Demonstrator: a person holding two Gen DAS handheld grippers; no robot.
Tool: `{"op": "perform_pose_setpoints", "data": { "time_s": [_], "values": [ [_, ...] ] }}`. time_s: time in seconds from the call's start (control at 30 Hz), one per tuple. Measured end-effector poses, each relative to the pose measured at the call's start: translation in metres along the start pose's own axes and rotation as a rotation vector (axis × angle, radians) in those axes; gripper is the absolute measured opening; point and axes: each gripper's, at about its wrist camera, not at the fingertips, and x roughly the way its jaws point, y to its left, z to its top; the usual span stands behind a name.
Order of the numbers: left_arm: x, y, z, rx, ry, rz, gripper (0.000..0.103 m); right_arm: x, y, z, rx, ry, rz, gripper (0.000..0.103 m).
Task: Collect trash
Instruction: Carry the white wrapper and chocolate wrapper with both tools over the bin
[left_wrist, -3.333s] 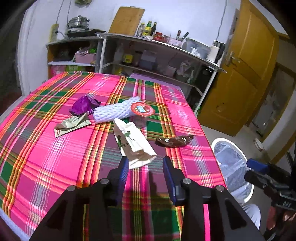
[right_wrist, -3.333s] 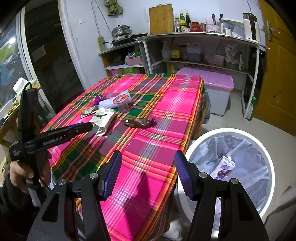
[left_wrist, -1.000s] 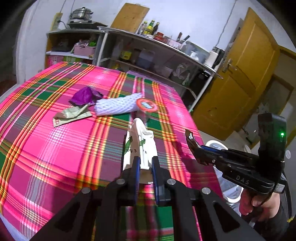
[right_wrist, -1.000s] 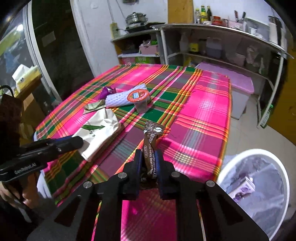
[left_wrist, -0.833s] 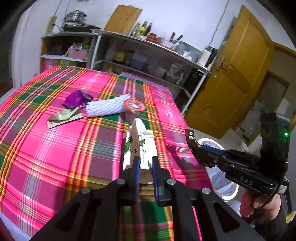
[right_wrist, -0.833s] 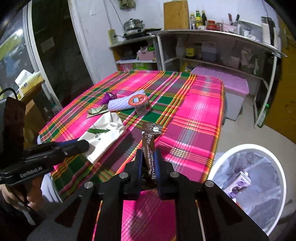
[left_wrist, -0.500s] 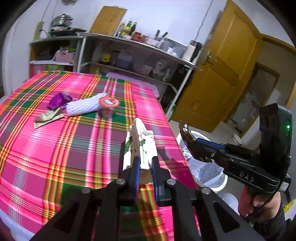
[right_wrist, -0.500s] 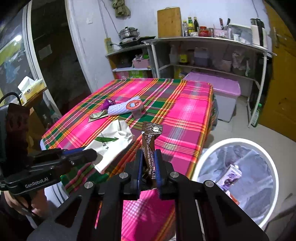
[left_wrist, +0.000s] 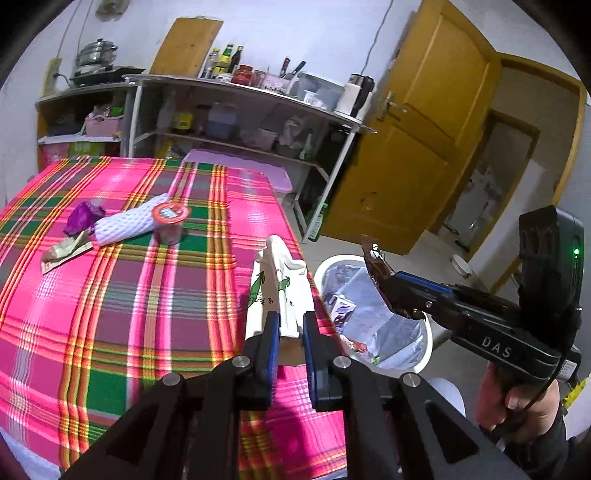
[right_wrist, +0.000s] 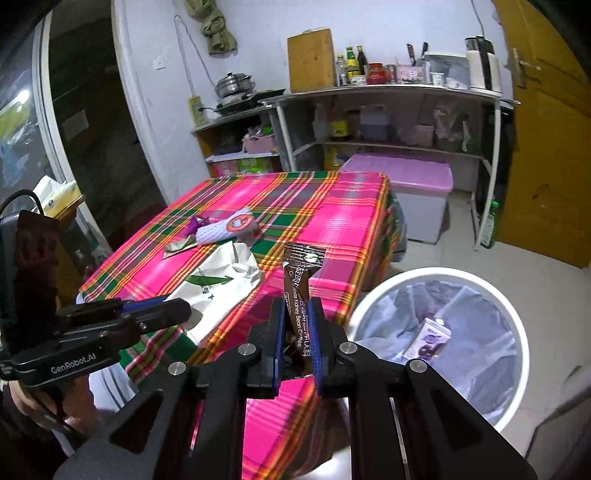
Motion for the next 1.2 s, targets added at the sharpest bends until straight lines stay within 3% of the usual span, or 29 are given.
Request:
{"op": "perform_pose_setpoints", "data": {
  "time_s": [0.67, 1.2],
  "values": [
    [0.050, -0.064, 0.016, 0.129, 0.062, -0.076, 0.012, -0.024, -0.070, -0.018, 0.141, -0.013, -0.110, 0.013],
    [0.113, -0.086, 0.012, 0.180, 0.180, -0.100, 0.012, -0.007, -0.117, -0.042, 0.246, 0.063, -0.139, 0.013]
  ]
}}
